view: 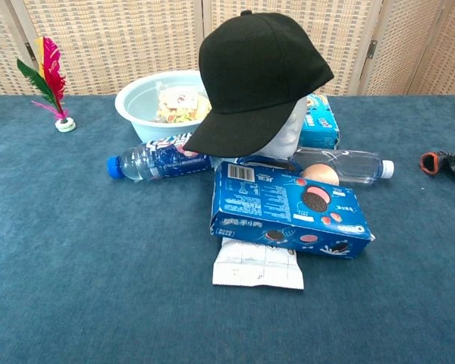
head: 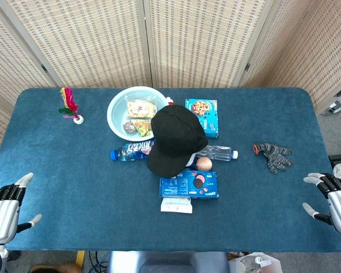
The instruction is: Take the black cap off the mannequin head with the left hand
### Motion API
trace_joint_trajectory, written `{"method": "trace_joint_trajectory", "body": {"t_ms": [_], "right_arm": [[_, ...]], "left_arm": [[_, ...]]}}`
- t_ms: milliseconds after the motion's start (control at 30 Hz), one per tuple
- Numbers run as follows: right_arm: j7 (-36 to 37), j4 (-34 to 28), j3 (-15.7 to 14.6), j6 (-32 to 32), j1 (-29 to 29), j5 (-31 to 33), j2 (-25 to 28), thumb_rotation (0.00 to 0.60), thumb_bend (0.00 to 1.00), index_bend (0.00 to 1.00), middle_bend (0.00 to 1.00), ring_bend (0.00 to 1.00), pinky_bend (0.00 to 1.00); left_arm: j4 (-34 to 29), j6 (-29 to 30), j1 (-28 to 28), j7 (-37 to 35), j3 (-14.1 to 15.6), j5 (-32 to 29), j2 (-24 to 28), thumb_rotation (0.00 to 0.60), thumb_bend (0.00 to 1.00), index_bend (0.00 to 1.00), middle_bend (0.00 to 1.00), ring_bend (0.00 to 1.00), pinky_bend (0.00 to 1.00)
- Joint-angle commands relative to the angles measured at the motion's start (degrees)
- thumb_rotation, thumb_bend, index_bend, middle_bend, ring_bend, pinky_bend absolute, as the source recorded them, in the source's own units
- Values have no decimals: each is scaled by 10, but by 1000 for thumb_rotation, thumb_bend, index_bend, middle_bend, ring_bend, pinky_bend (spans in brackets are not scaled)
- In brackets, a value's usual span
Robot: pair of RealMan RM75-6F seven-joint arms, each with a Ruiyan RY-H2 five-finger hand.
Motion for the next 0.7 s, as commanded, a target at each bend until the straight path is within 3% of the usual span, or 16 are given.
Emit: {"method": "trace_joint_trajectory", "body": {"t_ms": [33, 533, 700], "right_arm": [[0, 0, 1, 1, 0, 0, 0, 600, 197, 325, 286, 215, 322], [-6, -8, 11, 14, 1, 3, 11, 600, 197, 325, 287, 215, 322], [-8, -12, 13, 18, -1, 5, 16, 600, 197, 325, 286, 215, 322]], "left_arm": [[0, 0, 0, 0, 0, 1, 0, 600, 74, 58, 150, 199, 164], [17, -20, -25, -35, -7, 22, -4, 600, 74, 64, 150, 218, 175], [39, -40, -54, -71, -15, 49, -14, 600, 74, 121, 179, 315, 235]]}}
